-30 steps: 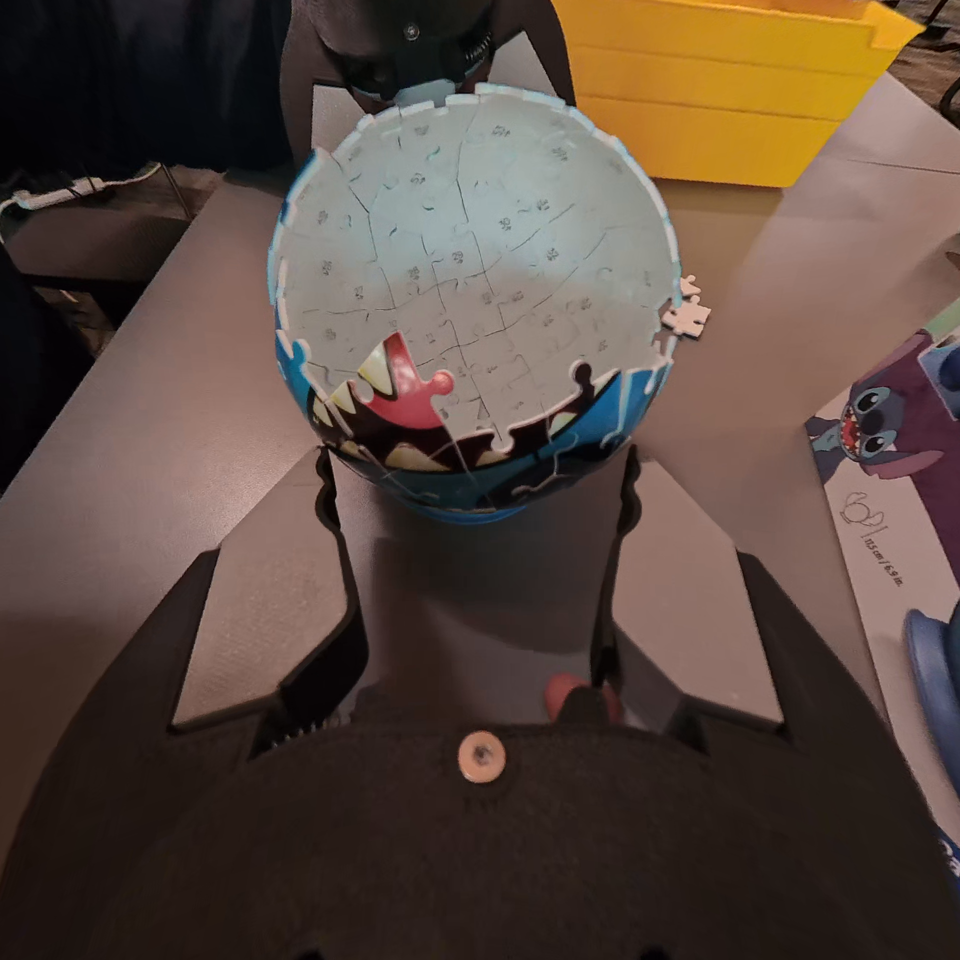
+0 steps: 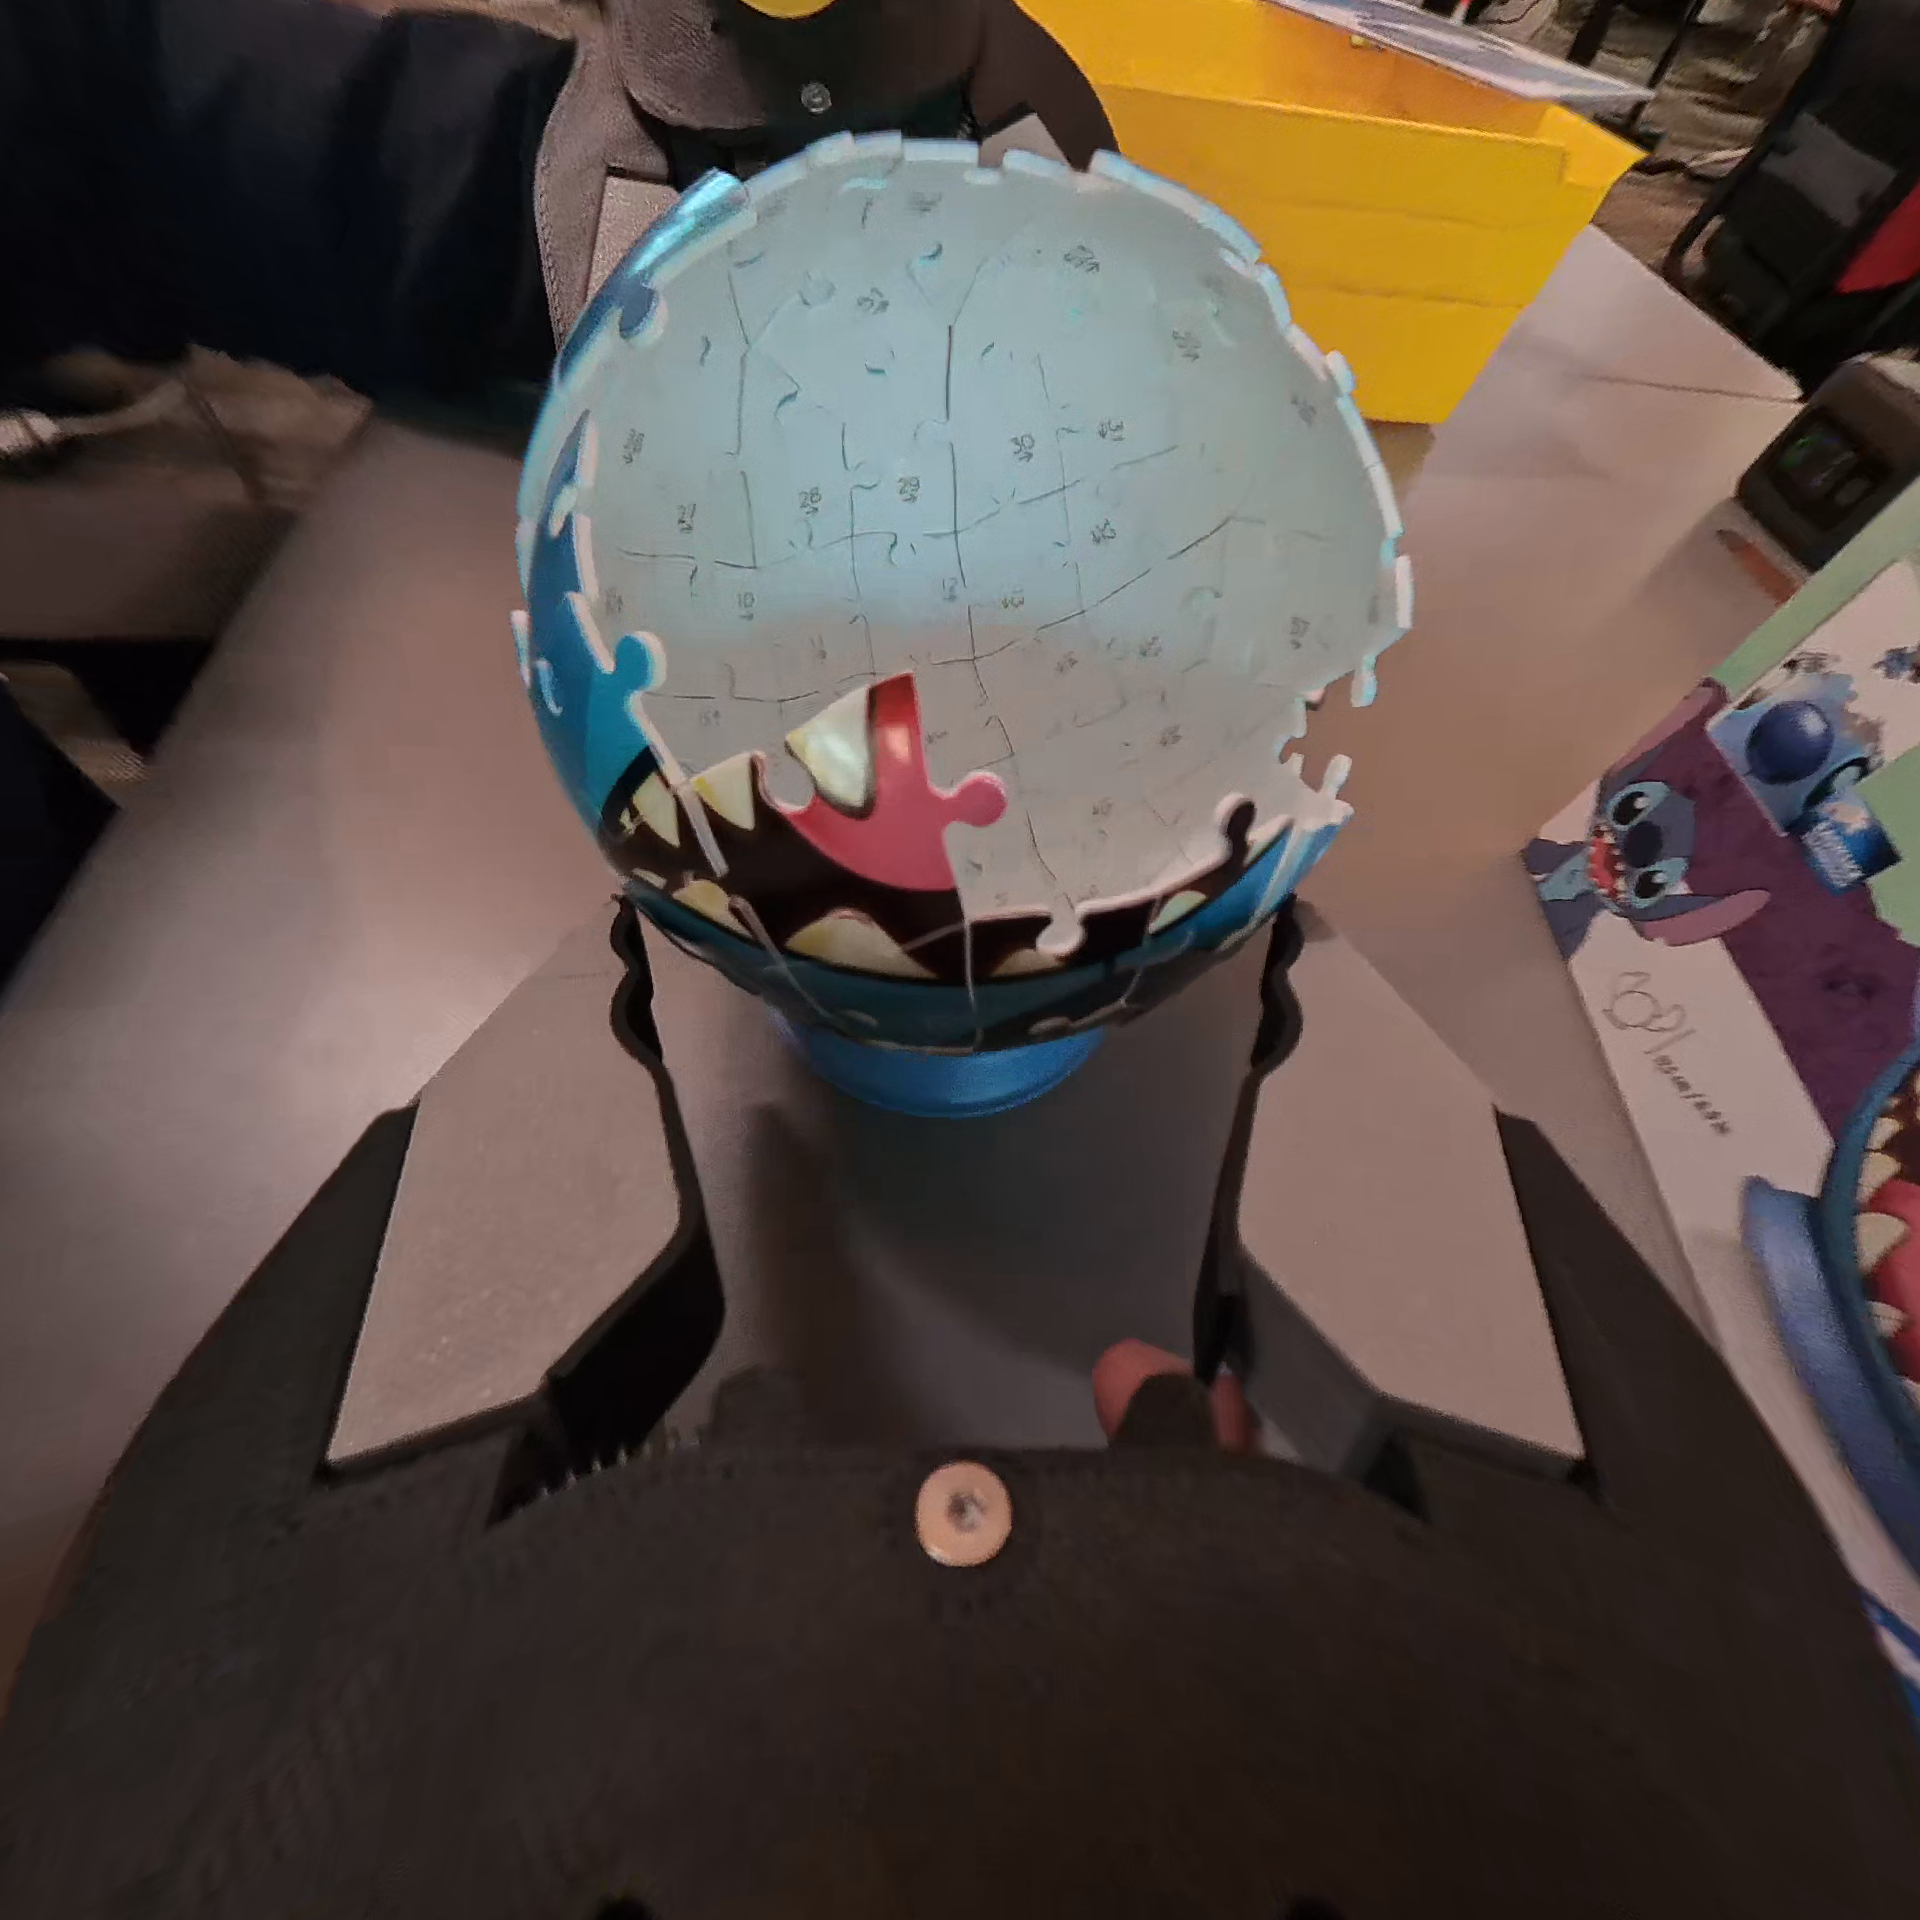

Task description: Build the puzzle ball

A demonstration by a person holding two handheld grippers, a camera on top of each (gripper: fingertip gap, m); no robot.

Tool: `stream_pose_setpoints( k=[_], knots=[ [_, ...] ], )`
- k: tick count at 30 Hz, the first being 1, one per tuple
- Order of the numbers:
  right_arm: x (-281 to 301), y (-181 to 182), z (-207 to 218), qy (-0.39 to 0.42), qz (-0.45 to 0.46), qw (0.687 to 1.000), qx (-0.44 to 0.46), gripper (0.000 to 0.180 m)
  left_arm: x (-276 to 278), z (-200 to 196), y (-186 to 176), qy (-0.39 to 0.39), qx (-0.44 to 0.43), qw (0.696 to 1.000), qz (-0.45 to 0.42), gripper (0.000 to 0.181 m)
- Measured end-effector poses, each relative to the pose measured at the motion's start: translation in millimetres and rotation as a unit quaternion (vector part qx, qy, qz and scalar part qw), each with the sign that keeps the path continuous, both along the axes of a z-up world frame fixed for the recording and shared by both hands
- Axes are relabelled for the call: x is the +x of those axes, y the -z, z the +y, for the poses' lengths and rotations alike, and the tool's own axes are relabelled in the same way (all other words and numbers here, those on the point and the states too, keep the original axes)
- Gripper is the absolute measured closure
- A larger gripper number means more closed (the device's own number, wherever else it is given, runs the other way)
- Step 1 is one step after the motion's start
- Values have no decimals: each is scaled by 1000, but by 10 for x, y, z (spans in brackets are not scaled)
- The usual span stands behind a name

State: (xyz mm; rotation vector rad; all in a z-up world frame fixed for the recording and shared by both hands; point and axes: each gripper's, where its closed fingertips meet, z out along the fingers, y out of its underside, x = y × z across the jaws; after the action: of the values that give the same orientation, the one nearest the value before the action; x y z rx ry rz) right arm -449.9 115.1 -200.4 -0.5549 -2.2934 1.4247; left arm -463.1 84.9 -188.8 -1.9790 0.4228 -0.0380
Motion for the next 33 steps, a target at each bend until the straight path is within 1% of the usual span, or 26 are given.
stream_pose_setpoints(
  k=[3,7,11,15,20,24,26,29,33],
  knots=[
    [60,-77,-94,0,-31,999,-35,65,58,-93,-115,-7,-32,999,-19,68],
    [181,-120,-260,10,-88,993,-76,64,143,-251,-232,-20,-95,995,-20,71],
    [290,-250,-445,26,-144,977,-157,61,235,-363,-408,-28,-144,989,-16,69],
    [369,-426,-607,42,-153,962,-224,61,303,-486,-562,-18,-199,980,-25,67],
    [435,-637,-753,57,-173,925,-334,61,365,-605,-714,-5,-258,964,-61,67],
    [424,-782,-751,81,-175,891,-412,62,339,-706,-708,7,-312,948,-62,73],
    [400,-774,-755,97,-169,888,-417,62,312,-744,-663,16,-337,940,-57,73],
    [372,-700,-776,118,-170,897,-391,62,278,-777,-570,27,-365,929,-60,72],
    [351,-623,-738,118,-209,874,-423,62,254,-706,-532,38,-374,921,-105,73]
  ],
)
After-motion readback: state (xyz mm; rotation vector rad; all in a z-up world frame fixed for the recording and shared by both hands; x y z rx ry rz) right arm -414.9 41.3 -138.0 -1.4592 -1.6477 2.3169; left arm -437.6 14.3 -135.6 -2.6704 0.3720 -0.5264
